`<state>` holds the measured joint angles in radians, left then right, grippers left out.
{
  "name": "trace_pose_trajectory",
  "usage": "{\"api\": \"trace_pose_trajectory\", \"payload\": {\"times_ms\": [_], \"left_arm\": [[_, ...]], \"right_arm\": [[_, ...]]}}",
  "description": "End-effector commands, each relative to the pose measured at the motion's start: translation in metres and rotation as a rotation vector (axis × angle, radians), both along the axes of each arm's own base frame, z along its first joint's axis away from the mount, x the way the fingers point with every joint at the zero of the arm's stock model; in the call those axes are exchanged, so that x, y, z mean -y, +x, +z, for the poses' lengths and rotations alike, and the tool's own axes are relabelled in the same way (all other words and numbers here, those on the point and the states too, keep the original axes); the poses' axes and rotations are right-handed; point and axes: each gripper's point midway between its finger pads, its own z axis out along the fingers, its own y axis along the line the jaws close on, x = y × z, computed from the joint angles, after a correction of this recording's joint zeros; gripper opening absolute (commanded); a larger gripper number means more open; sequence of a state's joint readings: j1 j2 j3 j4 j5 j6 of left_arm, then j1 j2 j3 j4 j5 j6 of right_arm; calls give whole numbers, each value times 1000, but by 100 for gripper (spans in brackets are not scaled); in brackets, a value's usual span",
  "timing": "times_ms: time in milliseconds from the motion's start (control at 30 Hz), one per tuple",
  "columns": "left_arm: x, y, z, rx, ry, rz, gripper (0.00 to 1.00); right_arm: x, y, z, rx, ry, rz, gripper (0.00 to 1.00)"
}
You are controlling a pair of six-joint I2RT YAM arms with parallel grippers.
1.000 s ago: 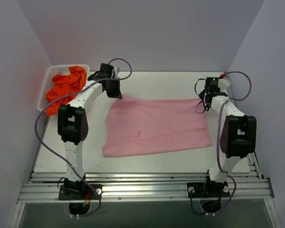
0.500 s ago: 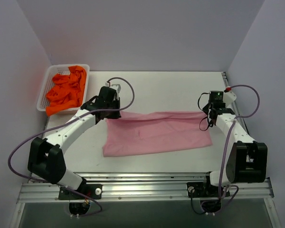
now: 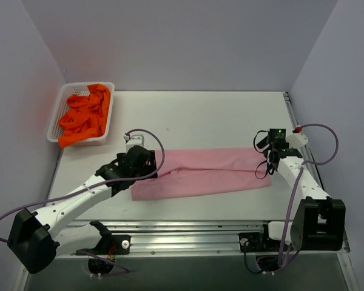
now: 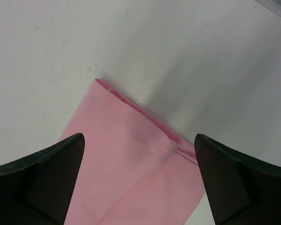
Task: Fold and stack the t-shirts
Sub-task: Fold the other side of the tshirt into a rectangle
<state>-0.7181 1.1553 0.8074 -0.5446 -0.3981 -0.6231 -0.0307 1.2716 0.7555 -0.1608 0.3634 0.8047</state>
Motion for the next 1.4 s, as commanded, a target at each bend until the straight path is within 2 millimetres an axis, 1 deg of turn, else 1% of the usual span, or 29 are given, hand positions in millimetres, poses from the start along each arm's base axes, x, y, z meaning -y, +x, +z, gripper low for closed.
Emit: {"api": "trace_pose_trajectory", "payload": {"times_ms": [0, 33, 100, 133, 167, 200, 233, 267, 333, 367, 400, 500, 600, 733, 767, 800, 833, 900, 967, 1167, 1367], "left_arm": [[2, 24, 36, 140, -71, 85, 94], [5, 29, 39, 154, -74, 82, 94], [14, 41, 38, 156, -80, 77, 94], [20, 47, 29, 134, -75, 71, 94], [23, 52, 26, 124, -89, 68, 94], [37, 59, 25, 129, -142, 35, 94], [42, 62, 12, 102, -141, 24, 94], [46, 66, 9, 95, -156, 21, 94], [54, 75, -3, 74, -189, 9, 97], [55, 78, -7, 69, -198, 7, 99], [57, 84, -8, 72, -232, 0, 97], [55, 91, -21, 57, -268, -9, 89], [48, 96, -29, 46, -290, -1, 86], [38, 94, -40, 16, -289, 15, 85], [36, 94, -42, 15, -288, 22, 84], [36, 98, -39, 39, -302, 22, 84], [31, 95, -45, 31, -295, 34, 84], [25, 95, -49, 33, -292, 51, 84], [17, 94, -59, 19, -287, 70, 84], [15, 91, -73, -9, -304, 77, 81], [17, 92, -71, -3, -324, 66, 81]], "right_arm": [[4, 9, 37, 85, -30, -40, 100], [1, 11, 40, 89, -32, -28, 100], [2, 18, 50, 111, -38, -24, 100], [-9, 23, 52, 118, -36, 12, 99], [-11, 28, 56, 130, -37, 23, 99], [-13, 32, 55, 131, -40, 32, 98], [-17, 36, 56, 135, -39, 45, 97], [-22, 39, 55, 137, -39, 64, 96], [-28, 48, 52, 134, -36, 83, 94], [-33, 50, 50, 131, -38, 98, 93], [-35, 54, 46, 125, -40, 102, 93], [-41, 62, 38, 117, -42, 115, 92], [-44, 67, 28, 98, -46, 121, 91], [-43, 72, 20, 83, -53, 125, 90], [-43, 73, 20, 81, -57, 129, 89], [-42, 73, 18, 75, -63, 126, 89], [-42, 74, 17, 74, -65, 126, 89], [-41, 73, 16, 69, -71, 129, 89], [-40, 73, 16, 69, -72, 128, 89], [-39, 72, 15, 61, -81, 128, 88], [-38, 71, 15, 60, -84, 122, 87]]}}
